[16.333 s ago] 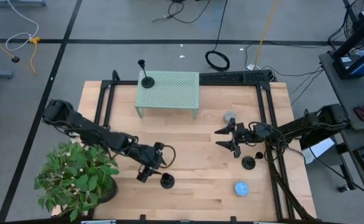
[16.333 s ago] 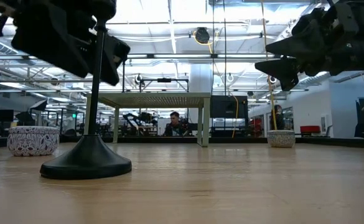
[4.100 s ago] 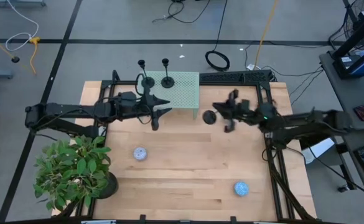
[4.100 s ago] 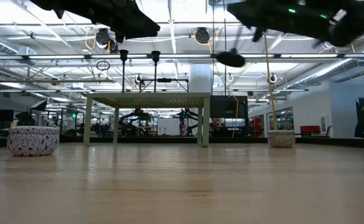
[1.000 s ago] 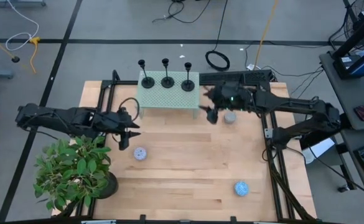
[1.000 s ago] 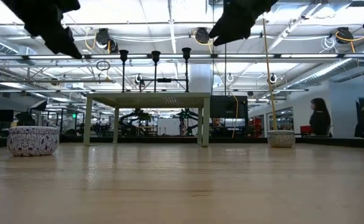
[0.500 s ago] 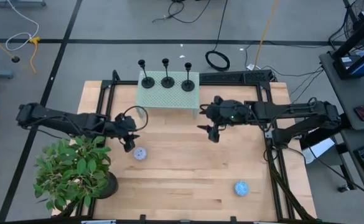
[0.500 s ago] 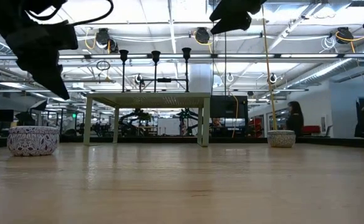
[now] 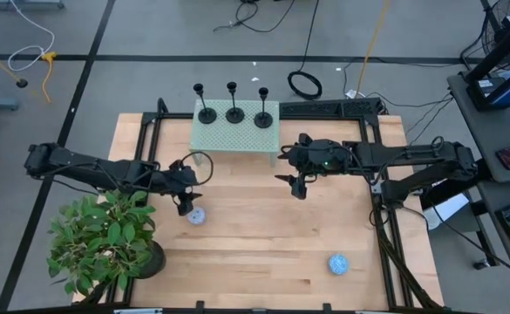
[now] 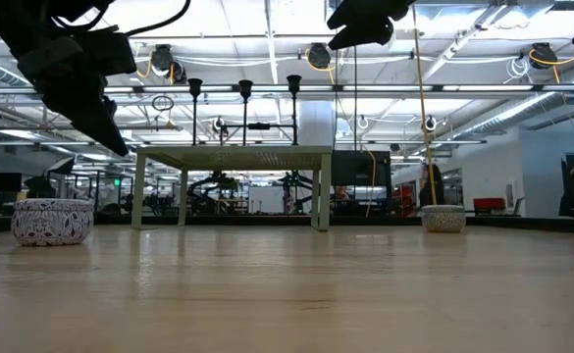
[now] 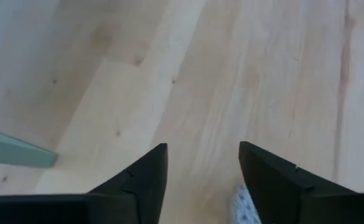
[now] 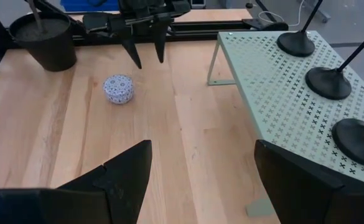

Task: Pick & Place candle stick holders
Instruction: Put the red patterned scented candle on the shelf

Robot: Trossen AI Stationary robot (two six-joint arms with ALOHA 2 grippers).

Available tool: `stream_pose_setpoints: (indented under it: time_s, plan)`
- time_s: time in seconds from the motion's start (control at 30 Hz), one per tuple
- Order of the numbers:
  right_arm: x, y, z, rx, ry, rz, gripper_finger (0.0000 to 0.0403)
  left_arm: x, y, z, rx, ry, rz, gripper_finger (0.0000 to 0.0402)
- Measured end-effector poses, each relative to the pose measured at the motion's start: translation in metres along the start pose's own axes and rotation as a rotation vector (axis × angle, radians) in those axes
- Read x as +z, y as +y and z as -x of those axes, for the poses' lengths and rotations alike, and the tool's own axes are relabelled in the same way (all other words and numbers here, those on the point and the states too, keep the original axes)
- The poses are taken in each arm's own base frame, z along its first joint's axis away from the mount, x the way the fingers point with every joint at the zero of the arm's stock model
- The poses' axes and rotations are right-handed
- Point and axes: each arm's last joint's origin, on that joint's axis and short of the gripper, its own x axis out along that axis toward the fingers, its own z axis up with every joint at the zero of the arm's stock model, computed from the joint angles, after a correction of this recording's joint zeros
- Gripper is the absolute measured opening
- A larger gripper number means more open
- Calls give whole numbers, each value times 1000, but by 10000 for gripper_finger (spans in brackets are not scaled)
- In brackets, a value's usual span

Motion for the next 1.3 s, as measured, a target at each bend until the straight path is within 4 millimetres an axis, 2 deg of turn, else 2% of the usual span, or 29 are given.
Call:
stream_pose_setpoints:
  time_s: [0.17, 0.33, 0.63, 0.87, 1.0, 1.17, 1.3]
  plan:
    - [-4, 0, -3, 0, -2, 0, 279, 2, -4, -2, -57, -9, -20, 248]
    - [-17, 0, -9, -2, 27, 4, 279, 0, -9, 2, -178, 26, 35, 260]
    - [-28, 1, -18, 4, -24, -14, 279, -10, -18, 24, -336, 41, 5, 220]
    - [-36, 2, -26, 10, -111, -28, 279, -16, -26, 35, -268, -42, -92, 181]
    - [-45, 2, -30, 13, -150, -34, 279, -28, -31, 30, -246, -38, -147, 168]
    - [-52, 3, -33, 15, -175, -38, 279, -50, -34, 12, -280, -23, -115, 164]
    - [-53, 2, -34, 15, -173, -38, 279, -53, -35, 9, -298, -85, -134, 163]
